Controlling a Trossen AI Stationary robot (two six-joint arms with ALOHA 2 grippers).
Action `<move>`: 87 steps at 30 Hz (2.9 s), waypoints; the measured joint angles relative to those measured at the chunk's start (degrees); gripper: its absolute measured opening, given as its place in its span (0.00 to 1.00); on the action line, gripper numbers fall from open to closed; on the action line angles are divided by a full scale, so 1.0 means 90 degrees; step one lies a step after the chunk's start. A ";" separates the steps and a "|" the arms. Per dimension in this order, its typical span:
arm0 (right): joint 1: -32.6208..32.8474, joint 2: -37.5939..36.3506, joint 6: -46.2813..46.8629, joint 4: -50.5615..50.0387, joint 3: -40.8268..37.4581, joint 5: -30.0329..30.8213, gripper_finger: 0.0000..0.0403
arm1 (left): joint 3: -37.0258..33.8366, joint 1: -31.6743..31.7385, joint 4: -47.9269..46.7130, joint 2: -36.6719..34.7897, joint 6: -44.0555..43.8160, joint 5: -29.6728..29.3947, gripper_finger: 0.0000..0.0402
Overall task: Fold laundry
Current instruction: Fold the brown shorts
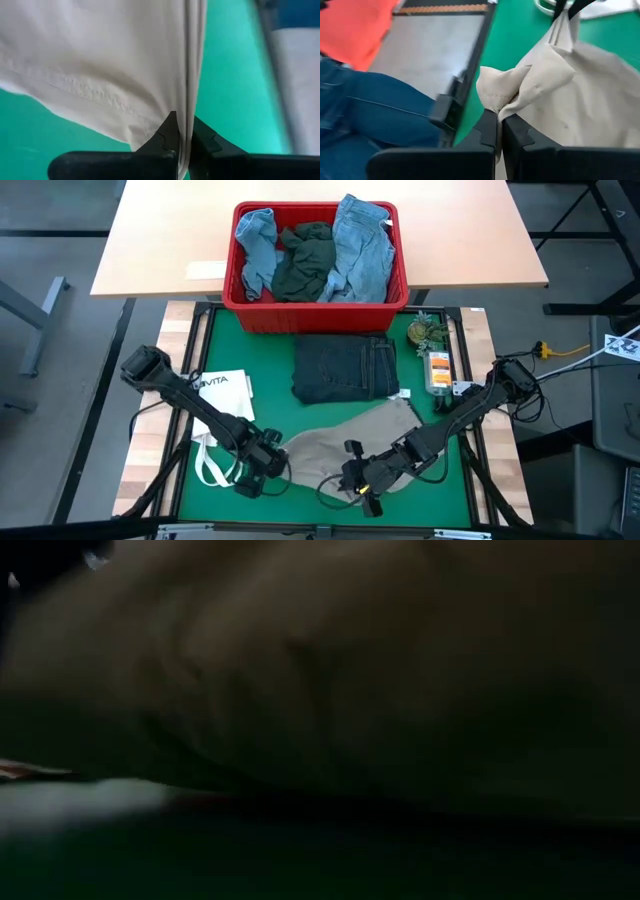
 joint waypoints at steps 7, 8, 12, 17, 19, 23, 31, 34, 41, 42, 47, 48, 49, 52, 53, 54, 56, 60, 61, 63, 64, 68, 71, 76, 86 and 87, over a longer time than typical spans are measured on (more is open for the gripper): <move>0.0161 -0.0002 0.0010 0.0280 0.0000 -0.0821 0.02 | 0.0252 -0.0007 -0.0005 -0.0849 -0.0499 0.0657 0.01; 0.0231 -0.0002 0.0010 0.0304 0.0000 -0.0860 0.02 | 0.0348 -0.0002 0.0027 -0.0927 -0.0488 0.0655 0.01; 0.0577 -0.0073 0.0008 0.0465 0.0002 -0.0848 0.02 | 0.0879 0.0083 0.0177 -0.1001 -0.0123 0.0568 0.01; 0.1138 -0.0288 0.0015 0.0432 0.0002 -0.0018 0.02 | 0.1599 0.0254 0.0381 -0.0954 0.0814 -0.0032 0.01; 0.1397 -0.0357 0.0018 0.0345 0.0002 0.0545 0.02 | 0.1808 0.0363 0.0416 -0.0920 0.1101 -0.0313 0.01; 0.1903 -0.0423 0.0040 0.0278 0.0002 0.1661 0.02 | 0.2016 0.0684 0.0746 -0.0792 0.1574 -0.0528 0.01; 0.2717 -0.0423 0.1724 -0.1066 0.0002 0.3399 0.02 | 0.2047 0.1402 0.1219 -0.0192 0.1716 -0.0423 0.01; 0.2910 -0.0423 0.2467 -0.1671 0.0002 0.3552 0.02 | 0.2050 0.1685 0.1408 0.0022 0.1882 -0.0407 0.01; 0.3060 -0.0420 0.4765 -0.3251 0.0002 0.3537 0.02 | 0.2050 0.2218 0.2038 0.0521 0.2566 -0.0256 0.01; 0.3060 -0.0420 0.5086 -0.3438 0.0002 0.3518 0.02 | 0.2050 0.2285 0.2079 0.0596 0.2651 -0.0256 0.01; 0.3058 -0.0449 0.6458 -0.4392 0.0002 0.3122 0.02 | 0.2050 0.2601 0.2398 0.0902 0.2891 -0.0254 0.01; 0.3058 -0.0452 0.6663 -0.4577 0.0002 0.3018 0.02 | 0.2050 0.2657 0.2429 0.0958 0.2924 -0.0254 0.01; 0.3058 -0.0452 0.6859 -0.4760 0.0002 0.2865 0.02 | 0.2050 0.2710 0.2493 0.1020 0.2985 -0.0254 0.01; 0.3050 -0.0452 0.7246 -0.5280 0.0002 0.2336 0.02 | 0.2050 0.2851 0.2799 0.1189 0.3169 -0.0245 0.01; 0.3048 -0.0452 0.7360 -0.5456 0.0002 0.2209 0.02 | 0.2050 0.2885 0.2907 0.1246 0.3232 -0.0246 0.01; 0.3048 -0.0454 0.7486 -0.5624 0.0002 0.2122 0.02 | 0.2050 0.2924 0.3005 0.1327 0.3314 -0.0247 0.01; 0.3048 -0.0457 0.7698 -0.5945 0.0002 0.1999 0.02 | 0.2050 0.2990 0.3262 0.1502 0.3402 -0.0261 0.02; 0.3050 -0.0456 0.7921 -0.6530 0.0002 0.1712 0.02 | 0.2050 0.3093 0.3578 0.1865 0.3561 -0.0306 0.02; 0.3050 -0.0454 0.7928 -0.6708 0.0002 0.1617 0.02 | 0.2050 0.3122 0.3668 0.1954 0.3567 -0.0310 0.02; 0.3050 -0.0455 0.7930 -0.7130 0.0002 0.1512 0.02 | 0.2050 0.3193 0.3850 0.2102 0.3569 -0.0322 0.03; 0.3050 -0.0454 0.7931 -0.7363 0.0002 0.1479 0.02 | 0.2050 0.3232 0.3952 0.2164 0.3580 -0.0329 0.03; 0.3050 -0.0454 0.7937 -0.8308 0.0002 0.1283 0.02 | 0.2057 0.3408 0.4340 0.2272 0.3709 -0.0347 0.03; 0.3050 -0.0454 0.7890 -0.8771 0.0002 0.1289 0.02 | 0.2057 0.3529 0.4374 0.2277 0.3725 -0.0351 0.03; 0.3054 -0.0433 0.7423 -0.8734 -0.0138 0.1409 0.02 | 0.2057 0.3587 0.4452 0.2277 0.3720 -0.0356 0.03; 0.3061 -0.0413 0.7333 -0.8771 -0.0430 0.1349 0.08 | 0.2050 0.3548 0.4396 0.2277 0.3705 -0.0645 0.10; 0.3062 -0.0413 0.7333 -0.8786 -0.0430 0.1332 0.09 | 0.2050 0.3548 0.4381 0.2277 0.3705 -0.0821 0.12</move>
